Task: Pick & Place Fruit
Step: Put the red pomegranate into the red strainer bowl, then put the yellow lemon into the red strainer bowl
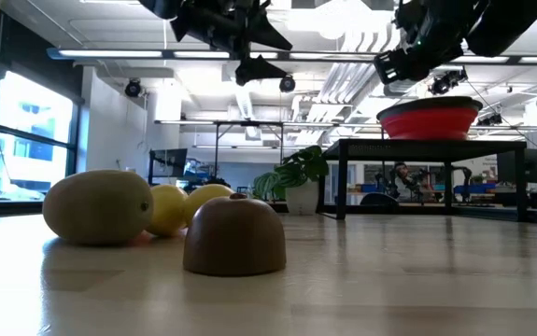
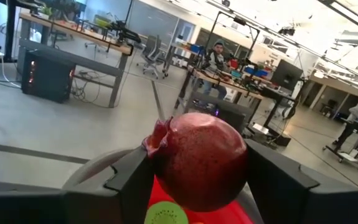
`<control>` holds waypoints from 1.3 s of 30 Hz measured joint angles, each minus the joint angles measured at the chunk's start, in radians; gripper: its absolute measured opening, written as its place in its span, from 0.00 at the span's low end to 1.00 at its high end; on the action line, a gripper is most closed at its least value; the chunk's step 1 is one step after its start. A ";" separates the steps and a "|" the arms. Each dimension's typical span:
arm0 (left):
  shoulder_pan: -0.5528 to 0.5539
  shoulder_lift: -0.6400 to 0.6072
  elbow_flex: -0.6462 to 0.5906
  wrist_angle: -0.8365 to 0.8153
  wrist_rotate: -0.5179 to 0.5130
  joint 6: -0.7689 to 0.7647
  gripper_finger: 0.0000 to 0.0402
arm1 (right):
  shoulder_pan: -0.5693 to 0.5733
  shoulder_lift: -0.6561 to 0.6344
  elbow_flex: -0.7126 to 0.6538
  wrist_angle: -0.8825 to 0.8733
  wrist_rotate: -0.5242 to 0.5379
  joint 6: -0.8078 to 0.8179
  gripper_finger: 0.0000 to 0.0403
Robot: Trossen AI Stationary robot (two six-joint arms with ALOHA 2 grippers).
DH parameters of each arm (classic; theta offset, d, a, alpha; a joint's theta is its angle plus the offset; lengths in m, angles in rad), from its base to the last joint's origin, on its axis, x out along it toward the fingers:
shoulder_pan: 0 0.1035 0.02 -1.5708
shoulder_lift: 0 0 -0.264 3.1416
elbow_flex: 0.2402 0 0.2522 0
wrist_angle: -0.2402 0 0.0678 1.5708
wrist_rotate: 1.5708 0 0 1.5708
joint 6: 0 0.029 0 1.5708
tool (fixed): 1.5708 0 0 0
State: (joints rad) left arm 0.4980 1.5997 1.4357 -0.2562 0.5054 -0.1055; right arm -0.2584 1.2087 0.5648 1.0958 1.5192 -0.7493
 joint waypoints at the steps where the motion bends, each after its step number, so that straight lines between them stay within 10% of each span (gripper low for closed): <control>1: 0.000 0.000 0.000 0.000 -0.001 0.000 0.78 | 0.000 0.000 0.000 -0.001 0.000 0.007 0.55; 17: 0.000 0.000 0.000 -0.002 -0.003 0.000 0.78 | -0.053 0.000 0.000 0.000 0.008 0.013 0.78; 39: 0.000 0.000 0.002 0.030 -0.056 0.057 0.78 | 0.333 -0.006 0.000 0.107 -0.295 0.084 0.63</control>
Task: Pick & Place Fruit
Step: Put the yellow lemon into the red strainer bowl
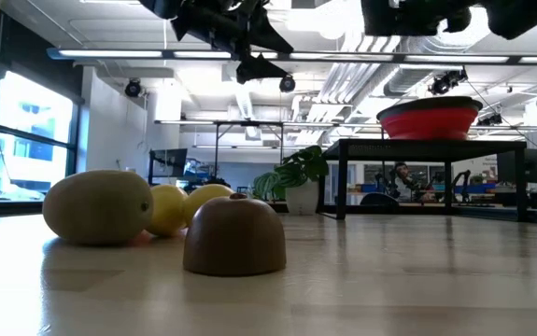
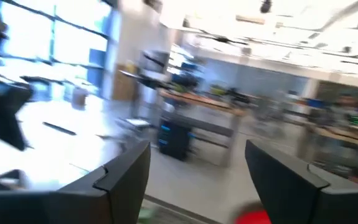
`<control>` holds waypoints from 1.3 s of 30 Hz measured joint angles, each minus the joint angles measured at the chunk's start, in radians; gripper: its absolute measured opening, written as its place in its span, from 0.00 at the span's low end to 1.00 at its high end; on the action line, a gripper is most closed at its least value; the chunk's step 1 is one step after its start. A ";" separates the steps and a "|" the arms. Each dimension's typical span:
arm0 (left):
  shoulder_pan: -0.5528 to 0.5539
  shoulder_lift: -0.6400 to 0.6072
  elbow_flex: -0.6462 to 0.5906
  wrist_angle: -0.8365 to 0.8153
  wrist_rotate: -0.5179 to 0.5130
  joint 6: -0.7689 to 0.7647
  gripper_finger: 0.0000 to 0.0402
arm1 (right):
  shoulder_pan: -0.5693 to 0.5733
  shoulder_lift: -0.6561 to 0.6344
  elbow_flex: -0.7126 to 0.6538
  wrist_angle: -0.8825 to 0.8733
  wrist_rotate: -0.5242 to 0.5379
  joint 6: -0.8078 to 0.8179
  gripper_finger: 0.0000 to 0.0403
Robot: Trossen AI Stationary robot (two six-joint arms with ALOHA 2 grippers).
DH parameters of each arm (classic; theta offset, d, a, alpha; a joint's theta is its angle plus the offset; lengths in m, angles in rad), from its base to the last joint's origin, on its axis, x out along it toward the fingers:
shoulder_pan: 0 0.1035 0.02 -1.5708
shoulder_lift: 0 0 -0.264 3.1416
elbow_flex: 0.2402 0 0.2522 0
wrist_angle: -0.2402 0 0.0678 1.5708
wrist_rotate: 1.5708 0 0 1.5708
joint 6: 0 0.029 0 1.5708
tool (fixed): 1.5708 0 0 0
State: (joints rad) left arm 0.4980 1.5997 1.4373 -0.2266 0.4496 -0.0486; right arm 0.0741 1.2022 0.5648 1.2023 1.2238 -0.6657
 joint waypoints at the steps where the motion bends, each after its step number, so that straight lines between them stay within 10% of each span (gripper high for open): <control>1: 0.000 0.000 0.000 0.001 0.000 0.001 0.78 | 0.013 0.000 0.000 -0.012 -0.023 0.030 0.62; 22: 0.000 0.000 0.000 -0.008 -0.027 0.022 0.78 | 0.015 0.000 0.000 -0.532 -0.694 0.662 0.58; 39: -0.001 0.000 0.000 0.000 -0.106 0.019 0.78 | 0.058 0.000 0.000 -0.595 -0.838 0.724 0.50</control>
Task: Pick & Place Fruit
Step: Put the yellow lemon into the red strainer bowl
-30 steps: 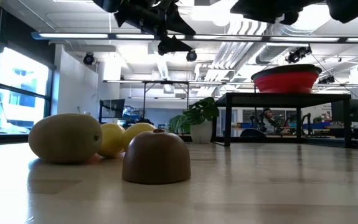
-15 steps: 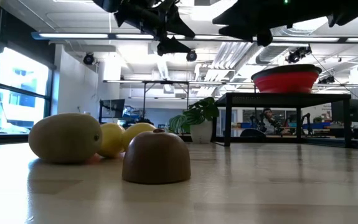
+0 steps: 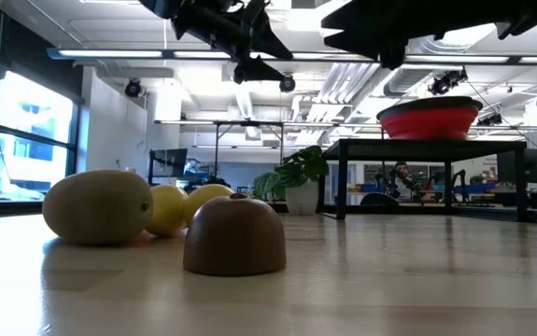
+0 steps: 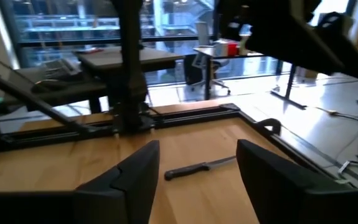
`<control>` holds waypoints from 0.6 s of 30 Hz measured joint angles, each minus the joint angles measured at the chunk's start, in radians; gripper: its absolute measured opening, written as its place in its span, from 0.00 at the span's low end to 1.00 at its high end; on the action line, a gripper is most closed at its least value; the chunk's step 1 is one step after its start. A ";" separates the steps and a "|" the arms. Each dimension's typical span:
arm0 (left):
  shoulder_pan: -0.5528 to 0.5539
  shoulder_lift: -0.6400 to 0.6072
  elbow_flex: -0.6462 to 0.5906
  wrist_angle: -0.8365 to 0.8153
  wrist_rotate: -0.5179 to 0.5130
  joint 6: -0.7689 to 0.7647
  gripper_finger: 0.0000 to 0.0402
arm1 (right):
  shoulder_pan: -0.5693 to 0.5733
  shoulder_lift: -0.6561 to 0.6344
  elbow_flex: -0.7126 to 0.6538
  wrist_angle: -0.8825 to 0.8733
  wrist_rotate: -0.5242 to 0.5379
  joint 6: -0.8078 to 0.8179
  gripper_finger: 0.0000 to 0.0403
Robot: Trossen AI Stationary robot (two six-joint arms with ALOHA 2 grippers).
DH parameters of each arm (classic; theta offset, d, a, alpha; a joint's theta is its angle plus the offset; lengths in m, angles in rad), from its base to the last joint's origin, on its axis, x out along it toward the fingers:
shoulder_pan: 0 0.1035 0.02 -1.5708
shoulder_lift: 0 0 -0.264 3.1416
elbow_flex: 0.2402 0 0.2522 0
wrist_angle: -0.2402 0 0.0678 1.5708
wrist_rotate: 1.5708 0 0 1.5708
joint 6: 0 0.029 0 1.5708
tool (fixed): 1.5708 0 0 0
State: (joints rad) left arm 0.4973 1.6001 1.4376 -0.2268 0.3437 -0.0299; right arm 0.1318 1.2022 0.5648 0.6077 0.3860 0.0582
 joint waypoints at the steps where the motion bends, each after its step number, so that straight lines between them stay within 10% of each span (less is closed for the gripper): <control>1: 0.000 0.000 0.000 0.000 -0.011 0.000 0.78 | 0.000 0.000 0.000 -0.001 -0.001 0.000 0.49; 18: 0.000 -0.066 -0.003 -0.173 -0.115 0.071 0.61 | 0.000 0.000 0.000 -0.032 -0.004 -0.001 0.18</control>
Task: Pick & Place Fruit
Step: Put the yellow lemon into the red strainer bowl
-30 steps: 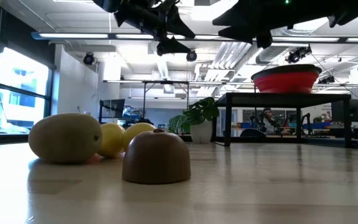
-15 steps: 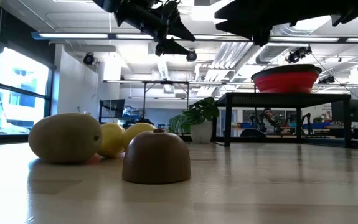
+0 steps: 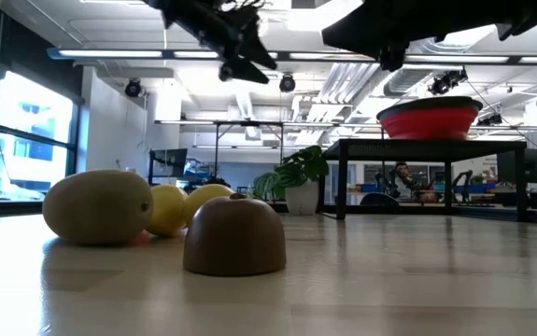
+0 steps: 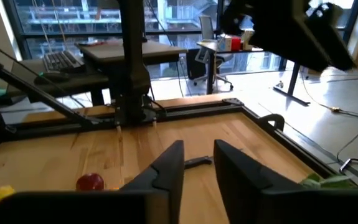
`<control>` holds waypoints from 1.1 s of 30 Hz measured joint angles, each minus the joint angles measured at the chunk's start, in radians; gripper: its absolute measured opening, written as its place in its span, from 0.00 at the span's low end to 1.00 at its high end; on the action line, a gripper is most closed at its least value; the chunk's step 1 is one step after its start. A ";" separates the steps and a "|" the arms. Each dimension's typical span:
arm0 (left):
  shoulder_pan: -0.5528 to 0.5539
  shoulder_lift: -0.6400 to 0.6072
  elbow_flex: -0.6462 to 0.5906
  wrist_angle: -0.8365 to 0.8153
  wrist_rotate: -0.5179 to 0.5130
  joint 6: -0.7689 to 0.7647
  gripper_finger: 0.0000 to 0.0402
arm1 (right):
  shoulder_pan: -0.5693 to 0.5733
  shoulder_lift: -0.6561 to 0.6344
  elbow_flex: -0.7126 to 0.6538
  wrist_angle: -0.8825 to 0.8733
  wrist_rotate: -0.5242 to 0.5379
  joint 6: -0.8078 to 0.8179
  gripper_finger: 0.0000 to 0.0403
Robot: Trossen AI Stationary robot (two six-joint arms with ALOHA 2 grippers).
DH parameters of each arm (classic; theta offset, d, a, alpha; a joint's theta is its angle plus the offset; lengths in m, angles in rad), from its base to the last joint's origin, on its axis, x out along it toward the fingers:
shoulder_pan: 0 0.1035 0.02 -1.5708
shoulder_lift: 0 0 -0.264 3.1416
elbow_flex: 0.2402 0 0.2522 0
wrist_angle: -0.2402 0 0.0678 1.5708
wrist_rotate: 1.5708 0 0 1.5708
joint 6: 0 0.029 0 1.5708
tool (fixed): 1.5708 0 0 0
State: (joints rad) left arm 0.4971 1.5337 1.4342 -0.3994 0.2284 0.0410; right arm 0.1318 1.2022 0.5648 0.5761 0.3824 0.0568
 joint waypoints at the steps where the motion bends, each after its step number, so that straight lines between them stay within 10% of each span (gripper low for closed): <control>1: 0.000 -0.021 -0.012 -0.013 -0.004 0.020 0.57 | 0.000 0.000 0.000 -0.005 0.000 0.000 0.15; 14: -0.038 -0.436 -0.511 0.258 -0.002 -0.036 0.18 | -0.001 0.000 0.000 -0.049 0.000 -0.007 0.03; 33: -0.226 -0.598 -0.665 0.242 -0.005 -0.050 0.13 | 0.000 0.000 0.000 -0.059 -0.139 0.054 0.03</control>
State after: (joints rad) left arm 0.2714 0.9357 0.7689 -0.1573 0.2239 -0.0090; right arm 0.1318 1.2022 0.5648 0.5167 0.2432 0.1112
